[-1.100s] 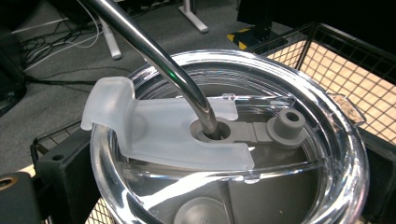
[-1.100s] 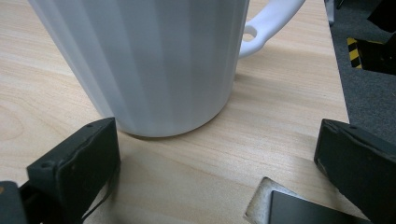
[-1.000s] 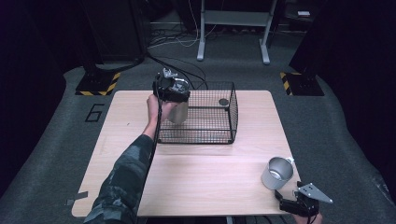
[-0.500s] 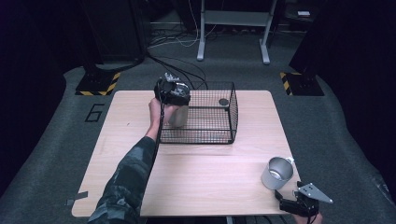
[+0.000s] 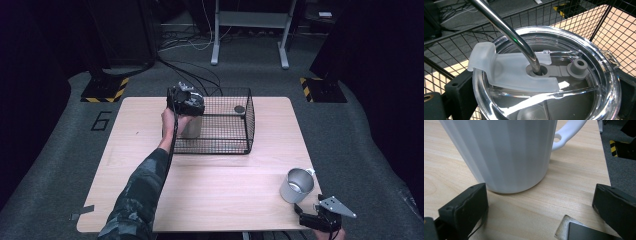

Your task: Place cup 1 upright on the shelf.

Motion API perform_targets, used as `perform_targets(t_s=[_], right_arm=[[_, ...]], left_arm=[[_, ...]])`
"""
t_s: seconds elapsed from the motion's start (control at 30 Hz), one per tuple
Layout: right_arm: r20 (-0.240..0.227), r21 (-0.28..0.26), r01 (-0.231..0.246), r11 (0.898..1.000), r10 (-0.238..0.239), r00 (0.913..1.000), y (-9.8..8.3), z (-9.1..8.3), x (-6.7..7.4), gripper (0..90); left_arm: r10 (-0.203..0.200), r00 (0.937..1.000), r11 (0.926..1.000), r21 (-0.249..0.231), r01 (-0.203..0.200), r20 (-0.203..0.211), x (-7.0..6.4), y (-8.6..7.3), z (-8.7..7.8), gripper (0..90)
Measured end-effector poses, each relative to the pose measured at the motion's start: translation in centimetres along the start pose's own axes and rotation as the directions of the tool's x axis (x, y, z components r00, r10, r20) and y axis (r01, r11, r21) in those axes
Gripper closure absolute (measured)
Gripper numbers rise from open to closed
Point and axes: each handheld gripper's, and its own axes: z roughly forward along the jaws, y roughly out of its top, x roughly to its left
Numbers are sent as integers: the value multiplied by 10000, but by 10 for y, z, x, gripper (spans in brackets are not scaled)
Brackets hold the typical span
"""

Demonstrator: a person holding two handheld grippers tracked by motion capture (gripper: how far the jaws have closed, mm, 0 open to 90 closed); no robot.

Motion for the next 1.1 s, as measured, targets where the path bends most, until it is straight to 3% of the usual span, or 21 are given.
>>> perform_targets(t_s=[0.2, 0.23, 0.43, 0.53, 0.8, 1.1], right_arm=[[3, 2, 14, 10000, -14, 10000, 0, 0, 0, 0], [7, -6, -11, 10000, 11, 10000, 0, 0, 0, 0], [-14, 11, 34, 10000, -34, 10000, 0, 0, 0, 0], [3, 1, 2, 10000, -2, 10000, 0, 0, 0, 0], [-3, 45, 23, 10000, -23, 10000, 1, 0, 0, 0], [-2, 45, 24, 10000, -24, 10000, 1, 0, 0, 0]], left_arm=[[-218, 9998, 9997, -95, 218, -43, 1, -2, 0, 37], [-415, 9991, 9990, -143, 414, -46, 2, -4, 1, 37], [-654, 9978, 9977, 164, 656, -146, 4, -8, -3, 34], [-991, 9949, 9949, 151, 994, -183, 7, -11, -4, 32], [-1077, 9940, 9940, 164, 1080, -200, 6, -11, -6, 31], [-847, 9961, 9960, 256, 853, -237, 3, -8, -9, 14]])
